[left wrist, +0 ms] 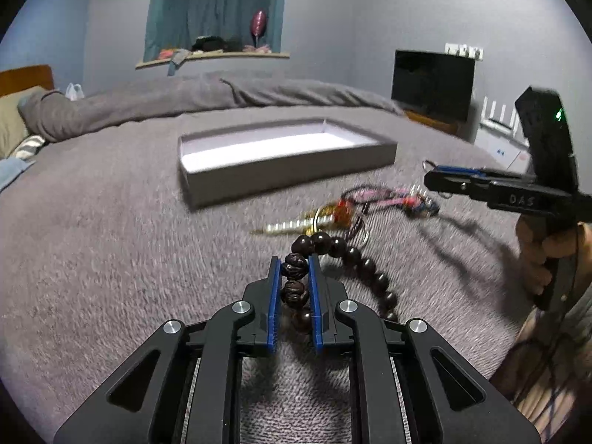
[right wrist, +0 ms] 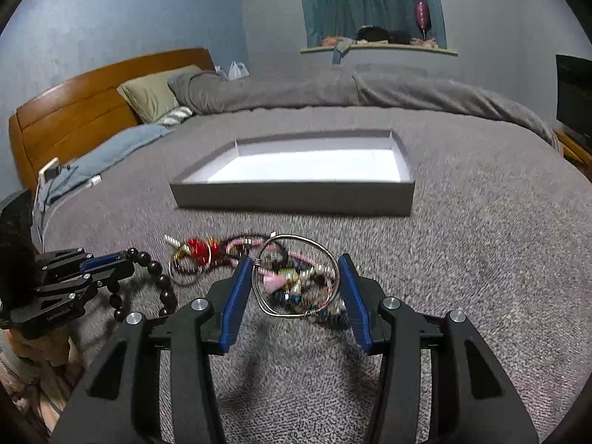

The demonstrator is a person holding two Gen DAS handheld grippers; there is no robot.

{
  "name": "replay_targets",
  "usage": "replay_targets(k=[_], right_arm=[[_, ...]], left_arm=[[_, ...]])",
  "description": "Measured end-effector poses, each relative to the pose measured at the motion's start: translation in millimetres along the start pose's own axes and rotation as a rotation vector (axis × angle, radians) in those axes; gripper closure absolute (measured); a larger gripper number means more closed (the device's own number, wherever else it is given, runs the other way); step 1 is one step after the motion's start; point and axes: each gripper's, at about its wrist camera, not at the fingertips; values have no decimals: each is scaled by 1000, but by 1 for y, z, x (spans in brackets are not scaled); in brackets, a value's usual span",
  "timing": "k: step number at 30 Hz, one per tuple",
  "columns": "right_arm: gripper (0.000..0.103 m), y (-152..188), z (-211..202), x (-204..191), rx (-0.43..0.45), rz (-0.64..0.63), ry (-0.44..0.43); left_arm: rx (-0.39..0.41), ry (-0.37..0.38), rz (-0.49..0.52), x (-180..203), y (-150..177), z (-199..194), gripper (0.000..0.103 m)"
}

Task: Organize jewelry
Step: 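Carry both bracelets into the grey box and open both tools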

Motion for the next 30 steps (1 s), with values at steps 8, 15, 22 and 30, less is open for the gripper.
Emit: replay_targets(k=[8, 15, 22, 30], right_arm=[[55, -22, 8, 17, 36, 34, 12], [55, -55, 26, 27, 70, 35, 19], [55, -91, 64, 42, 78, 32, 30], [55, -99, 111, 60, -7, 62, 44]], left_arm=[[83, 23, -17, -9, -39, -14, 88], [180, -7, -27, -26, -92, -4, 88], [247, 17, -64, -40, -139, 21, 88], [150, 41, -112, -56, -134, 82, 88]])
Point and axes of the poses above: each gripper's, at about its wrist camera, not at the fingertips, and z roughly the way its jaws point, x to its right, y to its underside, and after that the axes turned 2 degrees about x, right-handed
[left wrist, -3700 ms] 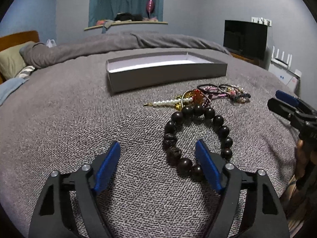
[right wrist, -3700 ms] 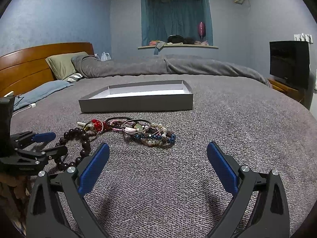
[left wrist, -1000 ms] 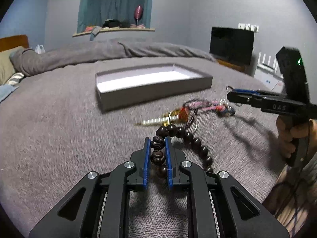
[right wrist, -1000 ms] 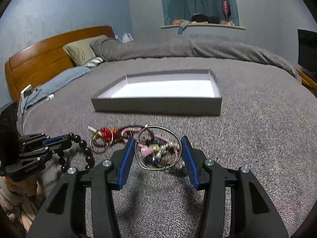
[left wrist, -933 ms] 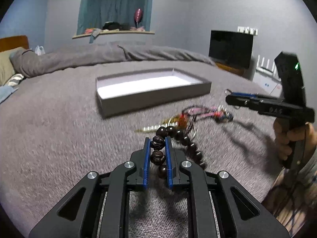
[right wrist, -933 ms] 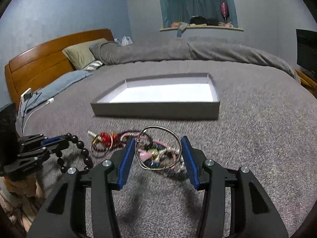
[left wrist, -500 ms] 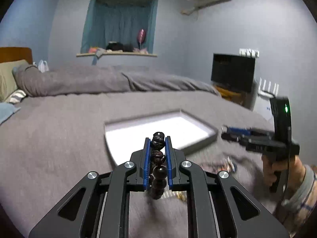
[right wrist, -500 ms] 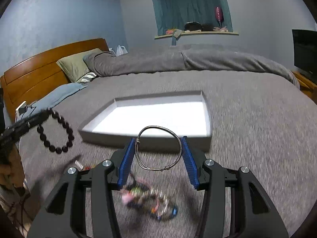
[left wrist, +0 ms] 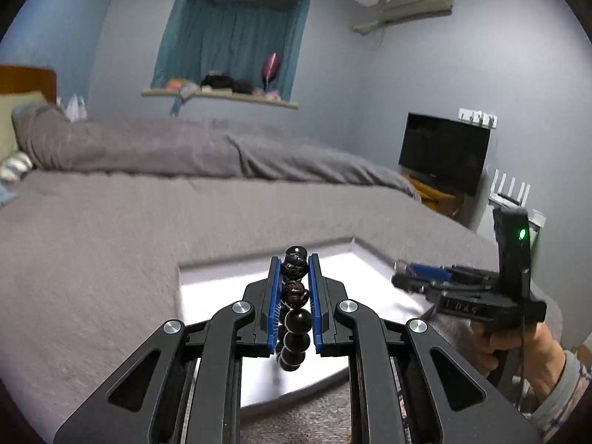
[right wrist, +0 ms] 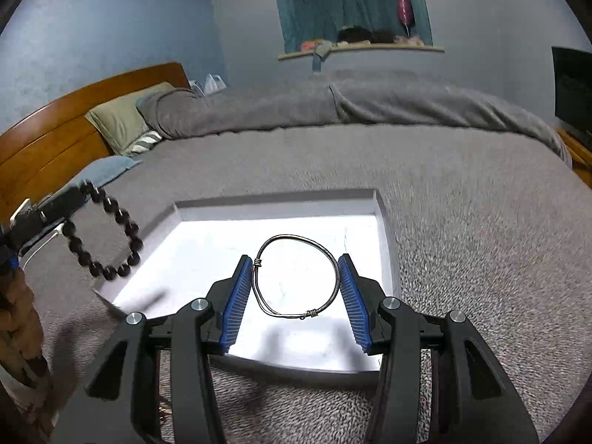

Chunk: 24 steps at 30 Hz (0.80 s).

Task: Organize jewelry
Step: 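Carry both bracelets into the grey box and open both tools, then move the right tool back to the pile and grasp the pearl hair clip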

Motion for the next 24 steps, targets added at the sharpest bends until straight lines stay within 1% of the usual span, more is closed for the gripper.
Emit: replay_targets(k=[3, 7, 9, 11, 13, 15, 16, 17, 18, 19, 20, 21, 24], right_arm=[[55, 4, 14, -2, -46, -15, 25], [55, 9, 30, -9, -109, -51, 65], [55, 11, 33, -9, -121, -53, 71], [55, 11, 34, -8, -122, -49, 71], [47, 11, 33, -7, -119, -44, 68], [46, 12, 30, -7, -103, -40, 60], [42, 12, 28, -7, -93, -40, 60], [41, 12, 24, -7, -74, -36, 58], [41, 11, 20, -6, -56, -29, 52], [40, 12, 14, -4, -34, -14, 43], [40, 12, 11, -2, -22, -4, 41], [40, 13, 6, 0, -6, 11, 39], [40, 20, -9, 7, 24, 45, 40]], left_arm=[[-55, -6, -8, -7, 11, 16, 88], [-118, -43, -20, -19, 23, 31, 88], [-145, -64, -24, -24, 26, 37, 88], [-171, -82, -51, -32, 29, 41, 88], [-185, -95, -69, -38, 31, 43, 87], [-184, -104, -81, -43, 32, 42, 77], [-180, -101, -86, -44, 32, 41, 74], [-175, -99, -86, -45, 32, 40, 68], [-164, -101, -83, -45, 31, 37, 58], [-156, -103, -81, -44, 32, 34, 53], [-148, -102, -81, -43, 32, 31, 44], [-140, -101, -83, -43, 33, 28, 40], [-130, -101, -84, -42, 37, 17, 39]])
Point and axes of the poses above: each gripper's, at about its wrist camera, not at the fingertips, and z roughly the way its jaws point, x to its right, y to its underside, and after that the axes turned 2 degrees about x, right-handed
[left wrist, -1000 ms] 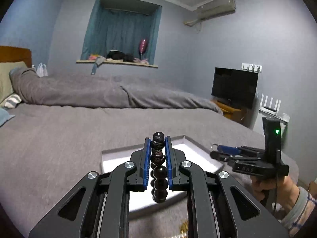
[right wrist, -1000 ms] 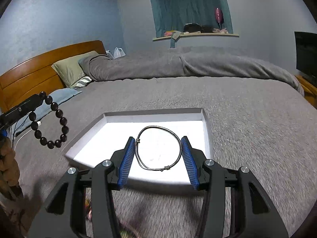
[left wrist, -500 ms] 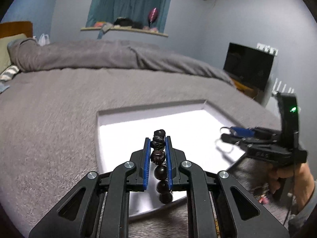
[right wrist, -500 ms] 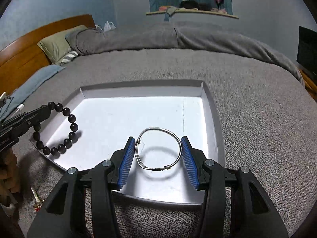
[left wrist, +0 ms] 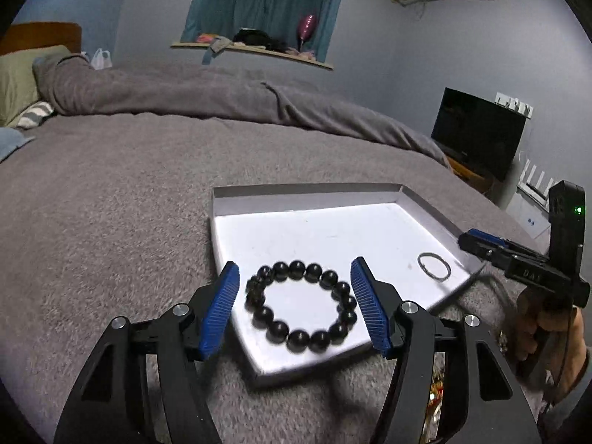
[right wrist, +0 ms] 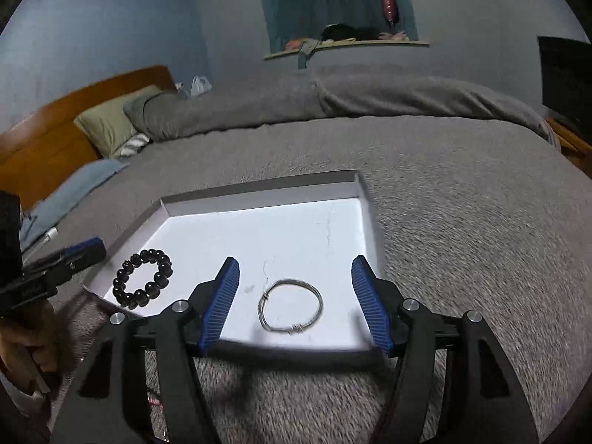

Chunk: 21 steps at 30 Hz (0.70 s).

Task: Organize jewelry
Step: 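Move the right tool back to the pile and grasp the pearl hair clip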

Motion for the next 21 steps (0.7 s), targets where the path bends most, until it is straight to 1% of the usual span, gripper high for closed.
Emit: replay_targets(k=[2, 5, 8, 14, 17, 18, 20, 21], right_arm=[[40, 4, -9, 4, 14, 15, 2], [40, 11, -22, 11, 24, 39, 6], [40, 21, -32, 19, 18, 70, 5], [40, 42, -59, 22, 12, 97, 2], [36, 50, -69, 24, 10, 117, -8], [34, 53, -73, 25, 11, 121, -9], [34, 57, -77, 24, 13, 122, -8], [34, 60, -81, 25, 15, 125, -8]], left_arm=[[4, 9, 11, 2, 4, -7, 39], [37, 12, 36, 9, 9, -20, 28], [62, 24, 64, 15, 14, -32, 28], [42, 77, 89, 27, 40, -52, 28], [19, 88, 111, 36, 56, -57, 28], [19, 90, 119, 39, 58, -59, 28], [30, 95, 141, 43, 60, -64, 27], [35, 97, 148, 45, 62, -66, 23]])
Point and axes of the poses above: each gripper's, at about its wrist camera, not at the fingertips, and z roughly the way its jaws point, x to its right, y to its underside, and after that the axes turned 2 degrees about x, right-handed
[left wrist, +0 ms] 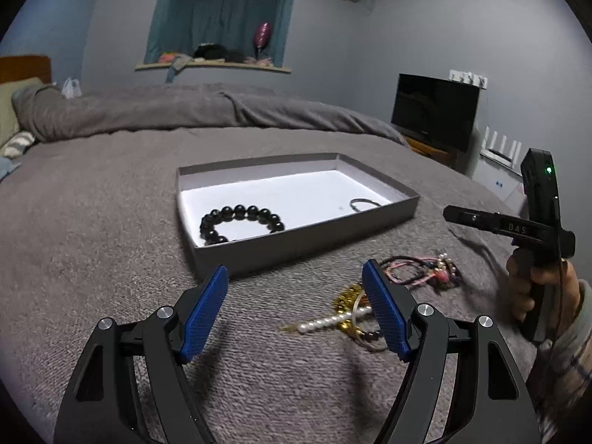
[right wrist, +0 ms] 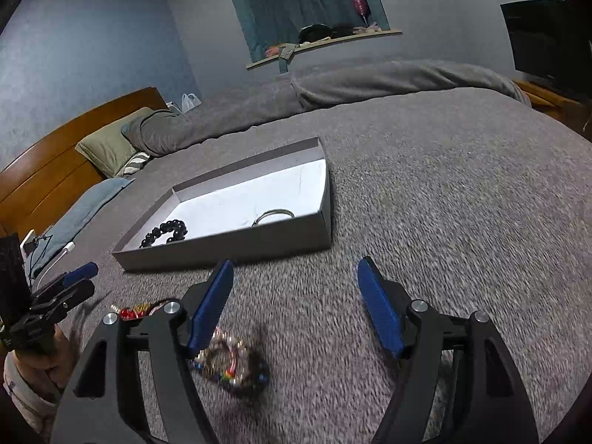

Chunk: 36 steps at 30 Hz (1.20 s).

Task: Organize jewelry
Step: 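Move the right tool back to the pile and grasp the pearl hair clip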

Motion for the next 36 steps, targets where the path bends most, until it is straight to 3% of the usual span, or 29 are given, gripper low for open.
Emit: replay_targets(k=[2, 11, 13, 19, 25, 36], right_arm=[[34, 3, -4, 3, -2, 8, -2], [34, 11, -17, -2, -9, 3, -15], [41, 13, -18, -7, -15, -21, -19], [49, 23, -20, -29, -55, -123, -48], [57, 39, -7, -52, -140, -250, -23], [57, 41, -12, -48, -132, -233, -52]], left_arm=[[-3, 10, 9, 3, 2, -1, 19], [-59, 85, 139, 34, 9, 7, 19], [-62, 79, 161, 38, 11, 8, 19], [-121, 33, 139, 34, 13, 20, 18], [-137, 38, 133, 31, 14, 21, 18], [-131, 42, 148, 35, 14, 20, 18]])
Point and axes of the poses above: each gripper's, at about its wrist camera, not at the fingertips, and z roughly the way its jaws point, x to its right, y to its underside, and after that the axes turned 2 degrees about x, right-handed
